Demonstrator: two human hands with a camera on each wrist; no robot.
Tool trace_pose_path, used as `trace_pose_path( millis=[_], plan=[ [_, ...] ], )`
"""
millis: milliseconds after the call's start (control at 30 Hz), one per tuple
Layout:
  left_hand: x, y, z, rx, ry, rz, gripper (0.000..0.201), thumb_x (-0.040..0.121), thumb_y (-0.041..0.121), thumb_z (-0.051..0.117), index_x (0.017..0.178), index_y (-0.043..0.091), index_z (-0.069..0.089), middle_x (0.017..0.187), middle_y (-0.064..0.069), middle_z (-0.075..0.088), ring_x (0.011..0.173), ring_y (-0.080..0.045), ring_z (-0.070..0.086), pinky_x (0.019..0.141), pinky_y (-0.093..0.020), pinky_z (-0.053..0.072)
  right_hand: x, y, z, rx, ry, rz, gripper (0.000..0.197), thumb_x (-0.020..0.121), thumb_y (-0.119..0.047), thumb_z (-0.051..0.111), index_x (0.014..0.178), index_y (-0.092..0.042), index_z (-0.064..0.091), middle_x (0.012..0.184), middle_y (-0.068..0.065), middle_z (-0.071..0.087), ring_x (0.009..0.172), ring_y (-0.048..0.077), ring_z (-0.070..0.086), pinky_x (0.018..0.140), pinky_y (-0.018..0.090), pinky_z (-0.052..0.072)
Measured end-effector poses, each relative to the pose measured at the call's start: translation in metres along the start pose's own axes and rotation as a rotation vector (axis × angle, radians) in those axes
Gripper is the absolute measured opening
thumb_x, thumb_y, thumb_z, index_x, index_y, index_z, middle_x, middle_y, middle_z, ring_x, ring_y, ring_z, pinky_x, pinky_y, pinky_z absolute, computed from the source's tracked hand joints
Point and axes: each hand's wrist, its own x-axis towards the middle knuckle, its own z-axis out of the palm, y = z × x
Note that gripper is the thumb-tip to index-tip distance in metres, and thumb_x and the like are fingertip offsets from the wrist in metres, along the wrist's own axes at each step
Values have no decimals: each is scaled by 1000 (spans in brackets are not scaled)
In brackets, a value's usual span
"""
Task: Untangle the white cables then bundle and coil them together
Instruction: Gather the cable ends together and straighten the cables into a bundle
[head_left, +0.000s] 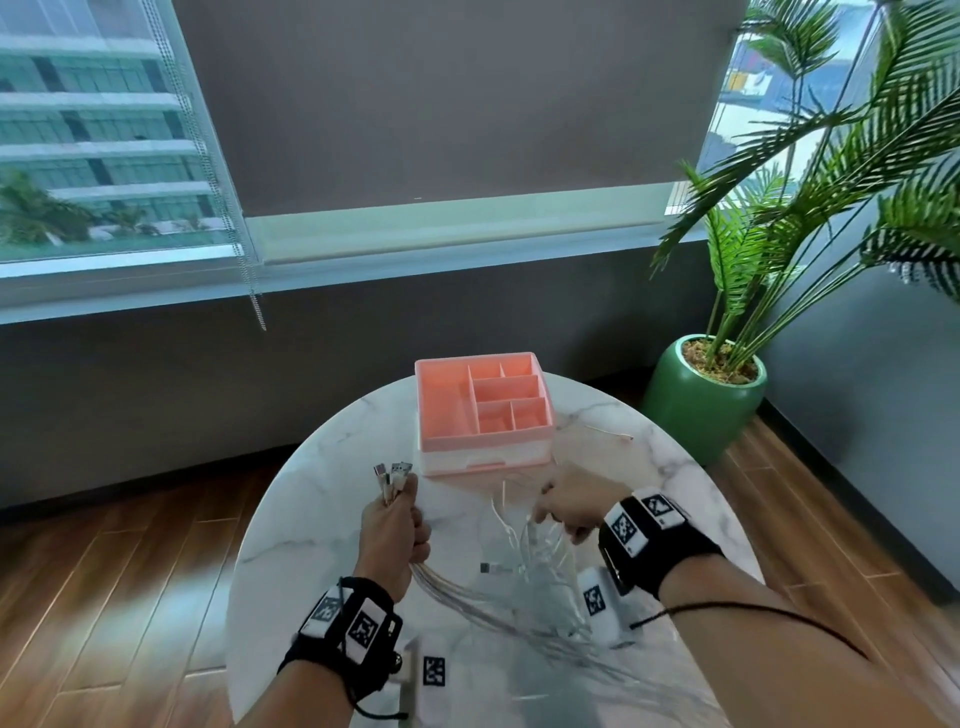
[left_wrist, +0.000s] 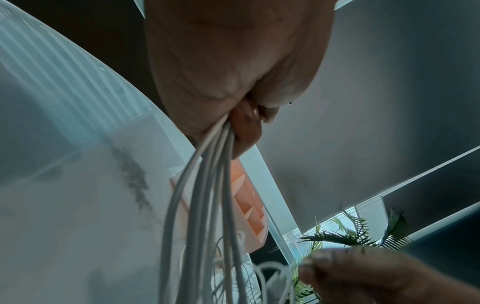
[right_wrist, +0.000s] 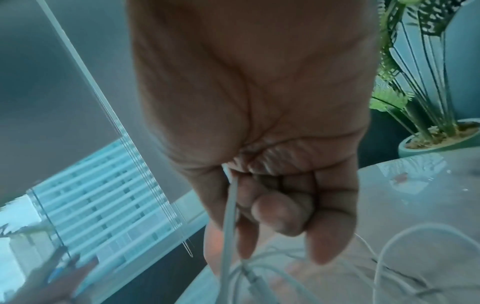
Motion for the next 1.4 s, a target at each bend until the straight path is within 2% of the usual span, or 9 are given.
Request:
trace_pose_path(
  millis=[267, 433, 600, 767, 867, 967, 1100, 1233, 1400],
  plan=[
    [1, 9, 25, 30, -95, 58, 35, 102, 33, 55, 73, 14, 49, 54, 5, 25, 40, -7, 21, 39, -16, 16, -23, -62, -12, 217, 334, -326, 22, 89, -19, 54, 80, -1, 63, 56, 1, 48, 48, 17, 44, 43, 25, 39],
    [-5, 13, 33, 83, -127, 123, 32, 101, 34, 56, 82, 8, 58, 54, 4, 31, 42, -10, 25, 39, -19, 20, -11, -65, 13, 83, 121, -418, 18, 91, -16, 62, 88, 0, 70, 66, 9, 65, 52, 17, 59, 51, 29, 54],
    [2, 2, 22, 258, -114, 90, 29, 103, 24, 54, 95, -1, 68, 75, -10, 63, 39, -10, 30, 38, -20, 24, -10, -60, 23, 110, 54, -339, 15, 89, -14, 63, 91, 0, 69, 68, 14, 64, 51, 19, 61, 55, 32, 57],
    [8, -14, 1, 234, -53, -61, 30, 102, 28, 55, 90, 2, 64, 80, -14, 68, 35, -7, 28, 36, -14, 22, -14, -62, -6, 571, 360, -320, 19, 94, -16, 50, 86, -5, 63, 58, 3, 45, 40, 12, 37, 40, 25, 34],
    [6, -11, 4, 95, -38, -29, 28, 101, 29, 56, 79, 12, 55, 60, -1, 45, 38, -6, 27, 36, -16, 21, -20, -68, -9, 788, 363, -402, 16, 96, -13, 46, 89, -8, 59, 58, 2, 42, 40, 11, 33, 41, 25, 30],
    [2, -2, 15, -21, -91, 17, 32, 98, 30, 61, 72, 20, 44, 53, 7, 28, 40, -6, 24, 37, -17, 21, -20, -69, 12, 688, 325, -478, 15, 100, -15, 50, 92, -7, 60, 61, 2, 50, 42, 12, 40, 40, 27, 36],
    [0, 3, 25, 13, -142, 81, 27, 93, 36, 66, 83, 14, 53, 54, 6, 28, 43, -8, 25, 37, -20, 23, -10, -67, 56, 567, 307, -468, 14, 98, -20, 55, 86, -14, 60, 60, -3, 54, 42, 9, 45, 42, 27, 39],
    [2, 1, 24, 61, -66, 91, 29, 98, 32, 62, 80, 11, 53, 56, 0, 34, 42, -10, 29, 37, -20, 25, -1, -59, 80, 518, 300, -483, 14, 95, -25, 59, 82, -21, 57, 56, -7, 55, 38, 1, 44, 41, 23, 37],
    [5, 15, 17, -192, 60, 89, 30, 103, 20, 50, 73, 15, 50, 53, 5, 36, 39, -6, 29, 34, -17, 19, 4, -19, 77, 312, 177, -473, 13, 91, -23, 62, 82, -14, 60, 65, -3, 57, 55, 12, 56, 52, 28, 50]
  ],
)
